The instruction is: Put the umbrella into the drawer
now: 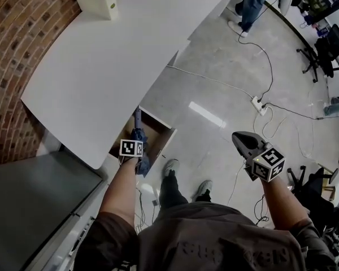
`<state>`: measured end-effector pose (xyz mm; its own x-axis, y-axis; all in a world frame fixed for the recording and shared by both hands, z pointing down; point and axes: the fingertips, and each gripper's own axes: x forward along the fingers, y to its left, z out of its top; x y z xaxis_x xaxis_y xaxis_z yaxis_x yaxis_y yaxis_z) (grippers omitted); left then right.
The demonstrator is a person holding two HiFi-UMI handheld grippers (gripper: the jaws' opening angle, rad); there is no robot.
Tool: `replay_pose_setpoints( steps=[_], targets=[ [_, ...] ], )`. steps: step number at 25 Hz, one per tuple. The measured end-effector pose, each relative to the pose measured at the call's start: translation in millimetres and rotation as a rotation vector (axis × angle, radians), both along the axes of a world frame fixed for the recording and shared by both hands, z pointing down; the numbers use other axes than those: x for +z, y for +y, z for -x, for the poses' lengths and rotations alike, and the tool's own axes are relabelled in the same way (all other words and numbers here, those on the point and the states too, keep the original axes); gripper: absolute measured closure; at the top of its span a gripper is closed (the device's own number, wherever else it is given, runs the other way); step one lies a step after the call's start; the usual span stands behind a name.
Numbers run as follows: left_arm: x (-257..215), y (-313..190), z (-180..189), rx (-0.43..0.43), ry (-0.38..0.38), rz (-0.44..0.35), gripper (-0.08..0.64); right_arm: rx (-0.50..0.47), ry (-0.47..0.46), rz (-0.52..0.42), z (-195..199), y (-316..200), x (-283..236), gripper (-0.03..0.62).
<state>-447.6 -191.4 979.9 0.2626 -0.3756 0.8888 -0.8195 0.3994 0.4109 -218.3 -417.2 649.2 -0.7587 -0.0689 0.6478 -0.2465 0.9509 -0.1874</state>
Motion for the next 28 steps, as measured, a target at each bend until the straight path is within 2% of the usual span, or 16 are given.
replay_pose_setpoints(
  steps=[5, 17, 20, 25, 28],
  targets=[
    [16.3, -4.0, 19.5, -0.086, -0.002, 0.035, 0.298, 0.024, 0.019, 0.007, -14.1, 0.5, 11.7, 0.600],
    [51.8, -6.4, 31.2, -0.037, -0.182, 0.076, 0.296, 0.025, 0.045, 0.054, -30.9, 22.9, 45.0, 0.600],
    [57.3, -4.0, 36.4, -0.054, -0.231, 0.088, 0.293, 0.027, 0.053, 0.057, -40.7, 25.9, 47.9, 0.600],
    [66.2, 5.7, 39.8, -0.117, -0.237, 0.118, 0.281, 0.038, 0.059, 0.059, -53.0, 28.8, 51.5, 0.600],
    [62.9, 8.7, 45.9, -0.074, -0.307, 0.131, 0.258, 0.034, 0.059, 0.061, -57.1, 32.3, 52.5, 0.600]
  ],
)
